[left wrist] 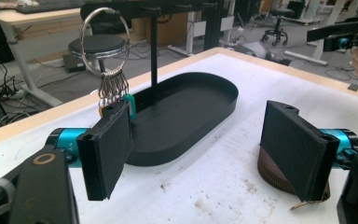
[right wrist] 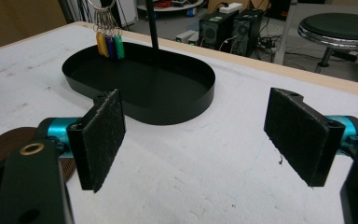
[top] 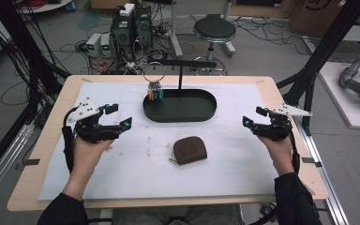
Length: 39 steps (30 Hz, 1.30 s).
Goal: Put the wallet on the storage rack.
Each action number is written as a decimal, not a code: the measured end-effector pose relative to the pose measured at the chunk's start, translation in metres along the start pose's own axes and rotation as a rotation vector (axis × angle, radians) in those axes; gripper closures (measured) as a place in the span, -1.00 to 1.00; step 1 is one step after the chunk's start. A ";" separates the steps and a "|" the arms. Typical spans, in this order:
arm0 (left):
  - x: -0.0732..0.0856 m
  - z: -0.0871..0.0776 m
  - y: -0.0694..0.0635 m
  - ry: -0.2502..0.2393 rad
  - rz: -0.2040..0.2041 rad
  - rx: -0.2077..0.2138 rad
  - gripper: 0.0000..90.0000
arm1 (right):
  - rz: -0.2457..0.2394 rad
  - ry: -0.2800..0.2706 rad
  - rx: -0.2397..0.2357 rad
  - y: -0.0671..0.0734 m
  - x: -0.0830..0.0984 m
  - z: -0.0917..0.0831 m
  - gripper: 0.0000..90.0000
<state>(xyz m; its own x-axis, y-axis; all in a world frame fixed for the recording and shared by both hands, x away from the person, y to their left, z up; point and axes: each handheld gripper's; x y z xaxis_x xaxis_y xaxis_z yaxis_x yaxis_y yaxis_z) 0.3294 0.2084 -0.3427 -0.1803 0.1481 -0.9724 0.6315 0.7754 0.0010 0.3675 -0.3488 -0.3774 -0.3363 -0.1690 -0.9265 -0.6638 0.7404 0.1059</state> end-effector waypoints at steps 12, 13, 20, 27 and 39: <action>0.003 0.000 0.005 -0.004 -0.006 0.018 -0.45 | 0.003 -0.004 0.002 -0.003 0.001 -0.001 -0.53; 0.004 0.001 0.005 -0.006 -0.004 0.021 -0.46 | 0.004 -0.003 0.000 -0.003 0.001 0.000 -0.53; 0.009 0.003 0.007 -0.013 -0.016 0.028 -0.45 | -0.003 -0.005 -0.007 -0.001 0.001 -0.002 -0.53; 0.013 0.011 0.007 -0.002 -0.033 0.041 -0.46 | -0.015 -0.001 -0.014 0.001 0.002 -0.003 -0.53; 0.024 0.013 0.017 0.011 -0.052 0.006 -0.46 | -0.026 0.008 -0.046 0.005 0.005 -0.003 -0.53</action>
Point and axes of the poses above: each handheld gripper's, and its own axes: z roughly forward along the jaws, x roughly out of its underside, y roughly to its left, and after that the axes turned 6 degrees about -x, right-handed
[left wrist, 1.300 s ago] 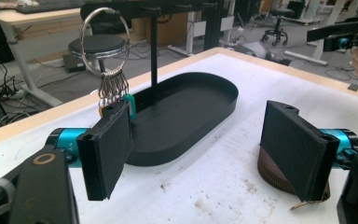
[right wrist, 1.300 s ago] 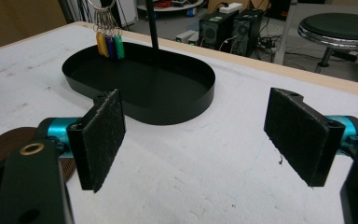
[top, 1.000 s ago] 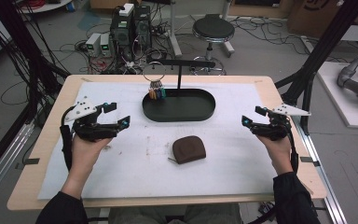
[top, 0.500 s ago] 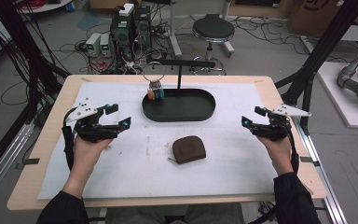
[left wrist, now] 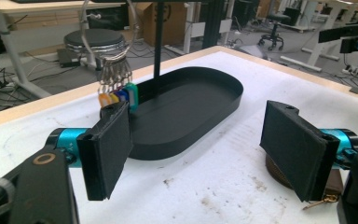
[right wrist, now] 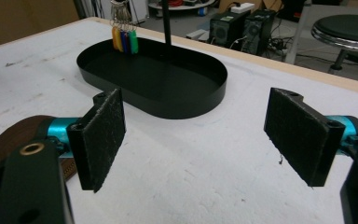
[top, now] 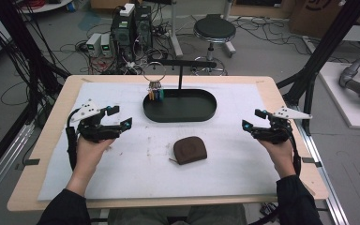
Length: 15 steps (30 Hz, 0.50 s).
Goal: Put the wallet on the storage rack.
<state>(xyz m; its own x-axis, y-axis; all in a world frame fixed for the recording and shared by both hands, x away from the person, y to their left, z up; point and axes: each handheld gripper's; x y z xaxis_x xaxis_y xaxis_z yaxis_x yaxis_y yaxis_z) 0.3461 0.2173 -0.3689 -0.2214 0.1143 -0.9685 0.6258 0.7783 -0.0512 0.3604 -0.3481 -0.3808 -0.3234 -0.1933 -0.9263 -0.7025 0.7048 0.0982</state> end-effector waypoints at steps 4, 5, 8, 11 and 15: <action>0.003 -0.002 0.004 0.003 -0.007 -0.012 -0.46 | -0.014 0.009 -0.025 0.005 0.001 0.005 -0.53; 0.004 -0.003 0.005 0.005 -0.008 -0.013 -0.46 | -0.016 0.009 -0.030 0.007 0.001 0.006 -0.53; 0.006 -0.003 0.007 0.015 -0.006 -0.018 -0.46 | -0.028 0.018 -0.058 0.011 0.002 0.011 -0.53; 0.007 -0.003 0.008 0.023 0.000 -0.020 -0.45 | -0.036 0.035 -0.085 0.016 0.004 0.017 -0.53; 0.007 -0.002 0.007 0.026 0.006 -0.011 -0.45 | -0.029 0.074 -0.141 0.024 0.007 0.028 -0.44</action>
Point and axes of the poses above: each handheld gripper's, and its own axes: z roughly forward along the jaws, x roughly out of its underside, y roughly to its left, and after that the axes turned 6 degrees about -x, right-handed
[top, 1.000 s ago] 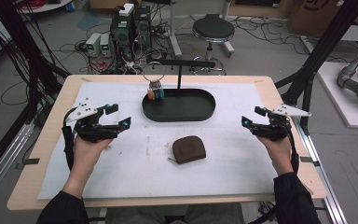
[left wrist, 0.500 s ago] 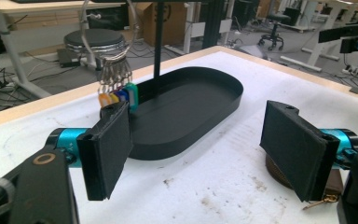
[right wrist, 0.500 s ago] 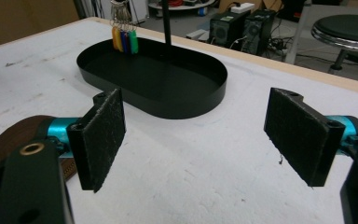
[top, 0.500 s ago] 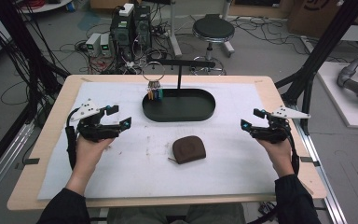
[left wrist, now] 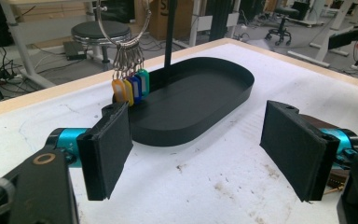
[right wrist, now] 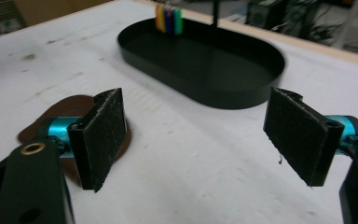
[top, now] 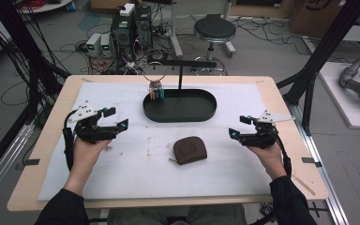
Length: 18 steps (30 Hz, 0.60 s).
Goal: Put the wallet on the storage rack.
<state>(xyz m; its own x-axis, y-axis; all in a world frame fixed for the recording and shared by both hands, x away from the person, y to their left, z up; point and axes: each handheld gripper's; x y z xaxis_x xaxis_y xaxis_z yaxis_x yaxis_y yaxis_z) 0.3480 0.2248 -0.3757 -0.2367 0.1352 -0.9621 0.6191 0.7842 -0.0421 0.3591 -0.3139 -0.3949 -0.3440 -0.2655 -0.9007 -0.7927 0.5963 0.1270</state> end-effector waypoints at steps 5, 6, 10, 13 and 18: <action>0.000 0.002 -0.003 0.012 0.005 0.000 -0.45 | -0.067 0.073 -0.064 0.013 0.000 0.019 -0.20; 0.000 0.002 -0.003 0.014 0.004 -0.002 -0.46 | -0.084 0.087 -0.078 0.016 0.000 0.022 -0.15; 0.001 0.001 -0.004 0.014 0.009 0.001 -0.45 | -0.100 0.129 -0.135 0.023 0.002 0.034 -0.06; 0.002 0.001 -0.004 0.017 0.009 -0.002 -0.45 | -0.108 0.167 -0.174 0.027 0.004 0.042 -0.02; 0.003 0.001 -0.004 0.021 0.005 -0.005 -0.45 | -0.158 0.210 -0.243 0.036 0.008 0.053 0.05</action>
Point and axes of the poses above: each handheld gripper's, and its own axes: z roughly forward along the jaws, x roughly out of its underside, y roughly to its left, and after that the axes turned 6 degrees about -x, right-handed
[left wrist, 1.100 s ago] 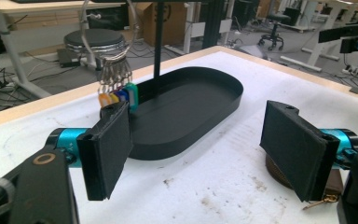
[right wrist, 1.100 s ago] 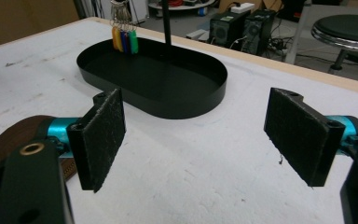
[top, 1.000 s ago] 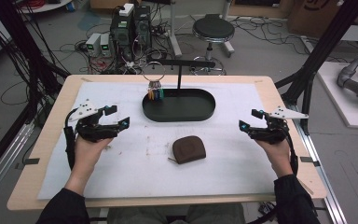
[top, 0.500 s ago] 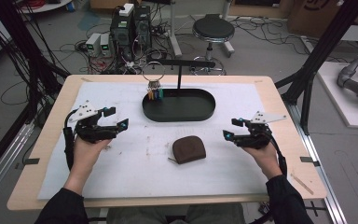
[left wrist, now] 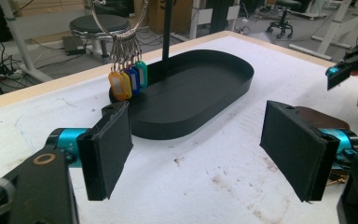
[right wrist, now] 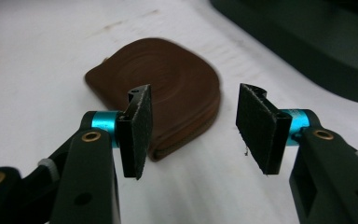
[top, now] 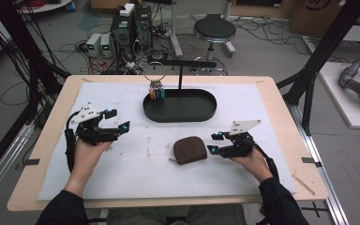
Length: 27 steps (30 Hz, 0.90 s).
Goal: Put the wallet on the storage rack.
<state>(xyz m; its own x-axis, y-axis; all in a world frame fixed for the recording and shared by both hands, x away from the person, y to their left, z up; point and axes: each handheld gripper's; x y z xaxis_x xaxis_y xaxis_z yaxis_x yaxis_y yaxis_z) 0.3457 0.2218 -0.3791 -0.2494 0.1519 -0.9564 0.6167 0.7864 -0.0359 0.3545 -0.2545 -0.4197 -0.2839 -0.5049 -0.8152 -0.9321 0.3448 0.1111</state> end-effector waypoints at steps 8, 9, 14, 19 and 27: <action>0.000 0.001 -0.001 -0.003 0.001 0.003 -0.45 | -0.041 0.117 -0.041 0.010 0.004 0.014 0.04; 0.000 0.001 -0.001 -0.004 0.000 0.004 -0.45 | -0.048 0.138 -0.042 0.011 0.005 0.016 0.04; -0.001 0.003 -0.002 0.000 0.003 0.007 -0.45 | -0.068 0.199 -0.014 0.013 0.008 0.023 0.03; -0.001 0.006 -0.006 0.004 0.007 0.014 -0.45 | -0.107 0.245 0.008 0.017 0.010 0.030 0.09; 0.000 0.014 -0.014 0.024 0.019 0.043 -0.45 | -0.152 0.249 0.024 0.019 0.008 0.028 0.43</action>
<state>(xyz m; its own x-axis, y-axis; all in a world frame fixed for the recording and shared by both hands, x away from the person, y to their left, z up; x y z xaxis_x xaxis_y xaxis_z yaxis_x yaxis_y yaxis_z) 0.3475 0.2026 -0.3832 -0.2552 0.1814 -0.9497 0.6527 0.7570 -0.0308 0.3404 -0.2297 -0.4406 -0.1904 -0.7303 -0.6561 -0.9634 0.2674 -0.0180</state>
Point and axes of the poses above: each handheld gripper's, and its own axes: z roughly forward along the jaws, x roughly out of its underside, y roughly to its left, and after that the axes turned 6 degrees about -x, right-handed
